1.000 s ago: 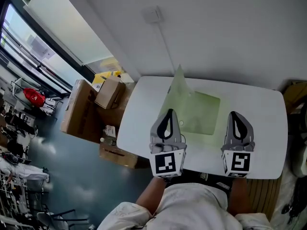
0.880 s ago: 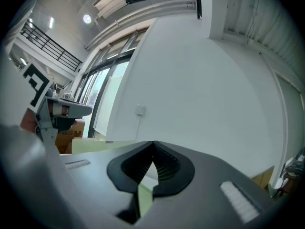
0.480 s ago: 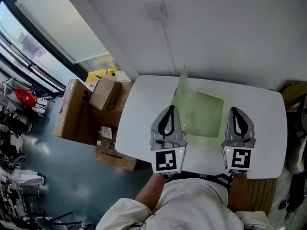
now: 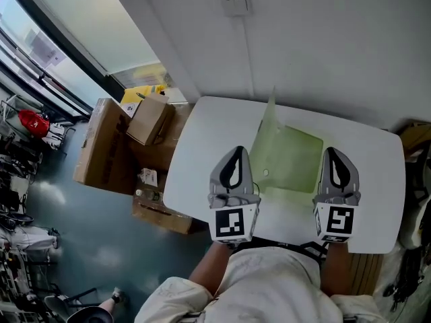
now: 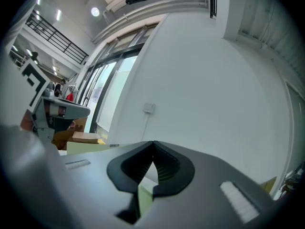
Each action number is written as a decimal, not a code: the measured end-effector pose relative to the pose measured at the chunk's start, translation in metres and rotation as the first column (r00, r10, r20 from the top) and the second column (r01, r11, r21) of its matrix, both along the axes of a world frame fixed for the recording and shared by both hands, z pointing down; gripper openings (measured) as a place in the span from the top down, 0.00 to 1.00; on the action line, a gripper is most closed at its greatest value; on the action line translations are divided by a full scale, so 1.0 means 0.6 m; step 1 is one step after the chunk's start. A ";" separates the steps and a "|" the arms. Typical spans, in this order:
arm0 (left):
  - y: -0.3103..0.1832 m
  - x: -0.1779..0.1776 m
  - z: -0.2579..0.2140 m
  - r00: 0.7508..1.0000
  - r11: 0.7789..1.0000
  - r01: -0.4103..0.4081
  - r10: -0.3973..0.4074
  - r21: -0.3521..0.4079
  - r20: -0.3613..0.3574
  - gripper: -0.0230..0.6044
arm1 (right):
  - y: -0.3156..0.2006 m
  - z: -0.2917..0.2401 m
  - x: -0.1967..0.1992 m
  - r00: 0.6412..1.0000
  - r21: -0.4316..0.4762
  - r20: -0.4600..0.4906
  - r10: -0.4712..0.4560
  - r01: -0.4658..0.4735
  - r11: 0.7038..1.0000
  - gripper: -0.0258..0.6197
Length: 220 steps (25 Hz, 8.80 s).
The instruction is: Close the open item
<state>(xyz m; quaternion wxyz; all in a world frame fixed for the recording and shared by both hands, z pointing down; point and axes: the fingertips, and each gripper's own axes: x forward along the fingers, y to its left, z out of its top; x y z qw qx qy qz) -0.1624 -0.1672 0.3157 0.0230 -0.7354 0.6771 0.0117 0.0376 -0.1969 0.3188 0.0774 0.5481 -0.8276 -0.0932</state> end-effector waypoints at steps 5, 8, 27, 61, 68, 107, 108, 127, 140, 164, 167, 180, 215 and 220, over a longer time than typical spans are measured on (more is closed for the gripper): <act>-0.010 -0.035 0.028 0.999 1.000 -0.001 0.002 -0.029 0.049 0.96 | -0.004 0.003 -0.027 1.000 -0.007 -0.014 -0.016 0.015 1.000 0.96; -0.014 -0.041 0.042 0.999 0.997 -0.026 0.027 -0.072 0.018 0.96 | -0.008 0.004 -0.040 0.999 -0.007 -0.024 -0.021 0.021 1.000 0.96; 0.059 0.003 0.162 0.983 0.960 -0.177 0.183 -0.218 0.005 0.76 | -0.012 0.010 -0.100 0.999 -0.011 -0.044 -0.028 0.028 1.000 0.96; 0.035 0.057 0.193 0.932 0.911 -0.354 0.363 -0.212 0.005 0.93 | 0.009 0.018 -0.048 0.974 0.006 -0.106 0.199 -0.199 0.980 0.96; 0.043 0.127 0.193 0.899 0.885 -0.410 0.433 -0.222 0.065 0.93 | 0.009 0.023 0.025 0.968 -0.025 -0.063 0.242 -0.244 0.969 0.96; 0.080 0.445 0.428 0.706 0.629 -0.557 0.703 -0.543 0.091 0.89 | -0.051 0.126 0.231 0.975 -0.192 -0.024 0.220 -0.221 0.956 0.96; 0.081 0.448 0.435 0.701 0.623 -0.555 0.707 -0.551 0.093 0.89 | -0.053 0.134 0.232 0.975 -0.200 -0.027 0.220 -0.221 0.955 0.96; 0.095 0.475 0.517 0.613 0.500 -0.512 0.782 -0.698 0.111 0.83 | -0.049 0.201 0.233 0.972 -0.273 -0.098 0.213 -0.232 0.934 0.96; 0.110 0.488 0.542 0.580 0.433 -0.524 0.812 -0.734 0.064 0.72 | -0.049 0.200 0.248 0.966 -0.271 -0.102 0.238 -0.257 0.928 0.96; 0.112 0.489 0.540 0.602 0.364 -0.589 0.793 -0.722 -0.091 0.71 | -0.087 0.340 0.198 0.983 -0.453 -0.130 0.130 -0.176 0.874 0.96; 0.111 0.490 0.539 0.608 0.371 -0.588 0.789 -0.719 -0.091 0.71 | -0.098 0.374 0.187 0.982 -0.484 -0.159 0.106 -0.171 0.858 0.96; 0.110 0.489 0.538 0.604 0.377 -0.605 0.791 -0.701 -0.096 0.71 | -0.114 0.473 0.149 0.978 -0.606 -0.206 0.011 -0.137 0.784 0.96; 0.084 0.439 0.500 0.712 0.473 -0.614 0.677 -0.632 -0.185 0.71 | -0.112 0.518 0.163 0.991 -0.678 -0.124 0.059 -0.128 0.724 0.96; 0.072 0.416 0.483 0.737 0.512 -0.600 0.653 -0.615 -0.175 0.71 | -0.111 0.520 0.164 0.989 -0.675 -0.131 0.064 -0.136 0.725 0.96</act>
